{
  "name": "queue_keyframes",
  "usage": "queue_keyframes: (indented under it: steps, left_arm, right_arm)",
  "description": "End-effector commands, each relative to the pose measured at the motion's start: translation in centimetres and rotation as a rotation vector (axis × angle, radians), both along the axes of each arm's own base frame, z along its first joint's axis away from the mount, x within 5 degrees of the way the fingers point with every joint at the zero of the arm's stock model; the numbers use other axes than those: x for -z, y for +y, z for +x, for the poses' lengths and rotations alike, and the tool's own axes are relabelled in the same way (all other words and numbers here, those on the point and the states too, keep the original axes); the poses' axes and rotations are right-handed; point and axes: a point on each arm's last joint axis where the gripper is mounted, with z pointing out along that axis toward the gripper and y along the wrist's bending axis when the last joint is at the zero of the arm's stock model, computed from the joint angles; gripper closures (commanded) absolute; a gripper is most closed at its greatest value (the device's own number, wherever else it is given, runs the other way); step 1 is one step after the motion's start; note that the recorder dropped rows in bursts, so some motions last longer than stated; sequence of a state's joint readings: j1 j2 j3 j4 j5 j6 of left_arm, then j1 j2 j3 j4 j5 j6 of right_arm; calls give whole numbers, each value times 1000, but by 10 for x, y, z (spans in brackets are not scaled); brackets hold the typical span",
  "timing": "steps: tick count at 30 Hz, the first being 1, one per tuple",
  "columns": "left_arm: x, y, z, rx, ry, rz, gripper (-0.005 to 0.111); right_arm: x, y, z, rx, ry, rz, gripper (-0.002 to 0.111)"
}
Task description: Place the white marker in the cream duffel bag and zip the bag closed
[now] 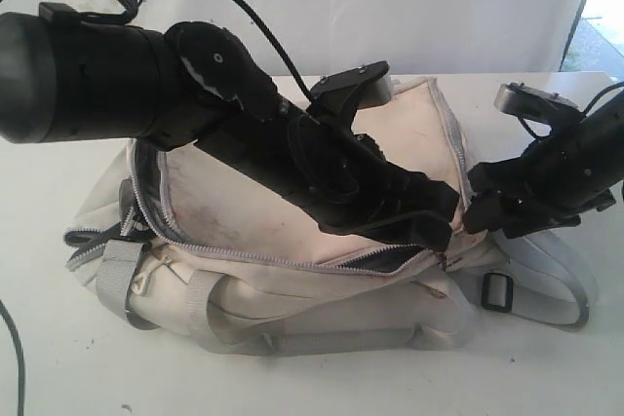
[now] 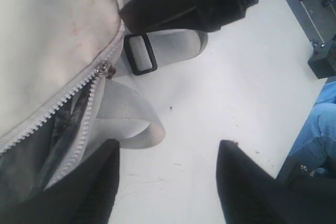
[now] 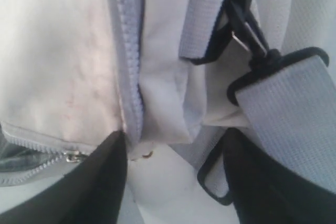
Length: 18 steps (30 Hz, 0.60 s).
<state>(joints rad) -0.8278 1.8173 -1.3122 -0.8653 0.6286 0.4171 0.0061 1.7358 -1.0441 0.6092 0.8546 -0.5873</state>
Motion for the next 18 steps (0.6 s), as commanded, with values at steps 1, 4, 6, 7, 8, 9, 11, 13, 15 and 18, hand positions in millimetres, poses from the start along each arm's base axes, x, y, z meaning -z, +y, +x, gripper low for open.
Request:
queue_keyframes:
  steps: [1, 4, 6, 7, 8, 9, 11, 13, 15, 18]
  left_arm:
    - [-6, 2, -2, 9, 2, -2, 49]
    - [-5, 2, -3, 16, 13, 2, 49]
    - [-5, 2, -4, 21, 15, 5, 49]
    - [-5, 2, -4, 22, 15, 5, 49]
    - [-5, 2, -4, 24, 15, 7, 49]
    - [-5, 2, -4, 24, 15, 7, 49]
    - [-5, 2, -4, 25, 17, 8, 49]
    - [-5, 2, -4, 27, 18, 8, 49]
    - [-5, 2, -4, 27, 16, 9, 49]
    - [-5, 2, -4, 24, 19, 12, 49]
  right_arm:
    - [8, 4, 7, -4, -18, 79, 56]
    - [13, 9, 10, -57, -38, 123, 56]
    - [16, 9, 11, -72, -55, 124, 56]
    - [19, 9, 12, -75, -47, 124, 56]
    - [21, 9, 12, -83, -48, 121, 56]
    - [23, 9, 12, -91, -46, 120, 56]
    - [25, 9, 12, -96, -31, 125, 56]
    - [26, 10, 11, -109, -19, 134, 61]
    - [23, 11, 9, -123, -17, 144, 71]
    - [9, 12, 8, -157, -51, 154, 103]
